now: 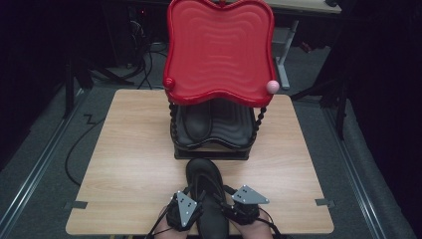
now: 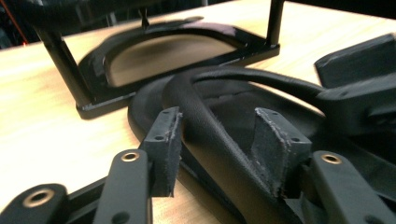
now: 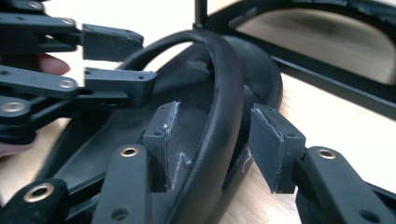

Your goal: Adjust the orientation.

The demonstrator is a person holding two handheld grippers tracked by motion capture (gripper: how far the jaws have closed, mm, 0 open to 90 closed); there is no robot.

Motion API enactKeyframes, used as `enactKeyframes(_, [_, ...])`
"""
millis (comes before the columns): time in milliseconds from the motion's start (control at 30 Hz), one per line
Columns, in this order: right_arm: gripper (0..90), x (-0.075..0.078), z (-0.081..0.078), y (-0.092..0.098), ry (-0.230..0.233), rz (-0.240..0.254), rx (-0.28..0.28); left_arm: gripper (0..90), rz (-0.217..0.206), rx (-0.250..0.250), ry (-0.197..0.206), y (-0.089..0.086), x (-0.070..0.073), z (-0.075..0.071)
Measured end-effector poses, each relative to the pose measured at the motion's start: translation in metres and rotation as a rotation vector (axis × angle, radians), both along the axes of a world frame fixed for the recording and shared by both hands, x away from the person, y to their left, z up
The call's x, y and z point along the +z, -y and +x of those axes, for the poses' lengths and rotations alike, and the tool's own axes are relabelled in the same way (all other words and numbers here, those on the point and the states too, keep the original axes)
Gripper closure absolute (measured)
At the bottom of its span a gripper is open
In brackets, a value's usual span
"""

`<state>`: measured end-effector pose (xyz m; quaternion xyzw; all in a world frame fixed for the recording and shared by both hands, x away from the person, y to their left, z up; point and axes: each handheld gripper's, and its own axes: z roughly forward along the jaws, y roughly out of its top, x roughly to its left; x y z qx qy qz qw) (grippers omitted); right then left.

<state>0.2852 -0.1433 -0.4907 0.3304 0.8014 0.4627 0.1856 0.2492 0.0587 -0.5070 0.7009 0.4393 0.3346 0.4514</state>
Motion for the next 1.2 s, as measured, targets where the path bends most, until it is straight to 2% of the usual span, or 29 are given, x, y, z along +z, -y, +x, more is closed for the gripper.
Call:
enactKeyframes(100, [53.8,-0.005,0.009,0.0,-0.037,-0.001,-0.003,47.9,-0.035,-0.021,-0.053,-0.002,0.0,0.004])
enactKeyframes(133, [53.8,-0.005,0.009,0.0,-0.037,-0.001,-0.003,48.0,-0.035,-0.021,-0.053,-0.002,0.0,0.004])
enactKeyframes(167, [57.7,-0.006,0.011,0.001,-0.054,0.011,0.011,48.6,-0.035,-0.022,-0.064,-0.002,0.0,0.005])
enactKeyframes(267, [61.5,-0.006,0.009,-0.001,-0.052,0.003,0.021,51.0,-0.03,-0.017,-0.066,-0.001,0.0,0.006])
enactKeyframes(367, [69.2,-0.004,0.006,-0.001,-0.054,-0.001,0.018,57.6,-0.039,-0.006,-0.055,-0.001,0.0,0.006])
enactKeyframes(533, [70.8,-0.001,0.0,0.001,-0.035,-0.002,0.014,60.1,-0.042,-0.008,0.008,0.002,0.003,-0.001])
enactKeyframes(600, [70.7,0.006,-0.009,0.006,-0.002,0.021,0.011,60.5,-0.047,-0.016,0.052,0.004,0.008,-0.007])
enactKeyframes(633, [70.7,0.006,-0.009,0.006,-0.002,0.021,0.011,60.5,-0.052,-0.025,0.074,0.005,0.011,-0.011])
enactKeyframes(667, [70.7,0.013,-0.021,0.012,0.035,0.036,0.008,60.6,-0.06,-0.034,0.108,0.008,0.016,-0.017])
enactKeyframes(700, [70.7,0.015,-0.025,0.015,0.05,0.039,0.008,60.7,-0.055,-0.04,0.131,0.01,0.018,-0.02])
enactKeyframes(733, [70.8,0.018,-0.03,0.017,0.068,0.04,0.006,60.7,-0.037,-0.055,0.185,0.015,0.024,-0.029])
enactKeyframes(867, [70.8,0.024,-0.041,0.026,0.096,0.069,-0.003,60.9,-0.049,-0.072,0.213,0.018,0.029,-0.036])
enactKeyframes(933, [70.8,0.03,-0.048,0.029,0.142,0.075,-0.012,61.5,-0.051,-0.079,0.247,0.021,0.033,-0.036])
enactKeyframes(1033, [70.8,0.034,-0.048,0.032,0.168,0.083,-0.029,62.1,-0.064,-0.082,0.268,0.025,0.038,-0.032])
enactKeyframes(1133, [70.9,0.037,-0.044,0.034,0.174,0.088,-0.045,62.7,-0.069,-0.081,0.282,0.03,0.042,-0.027])
enactKeyframes(1167, [71.3,0.04,-0.039,0.039,0.187,0.096,-0.063,62.8,-0.067,-0.088,0.299,0.035,0.045,-0.018])
enactKeyframes(1200, [71.3,0.04,-0.039,0.039,0.187,0.096,-0.063,62.9,-0.067,-0.088,0.299,0.035,0.045,-0.018])
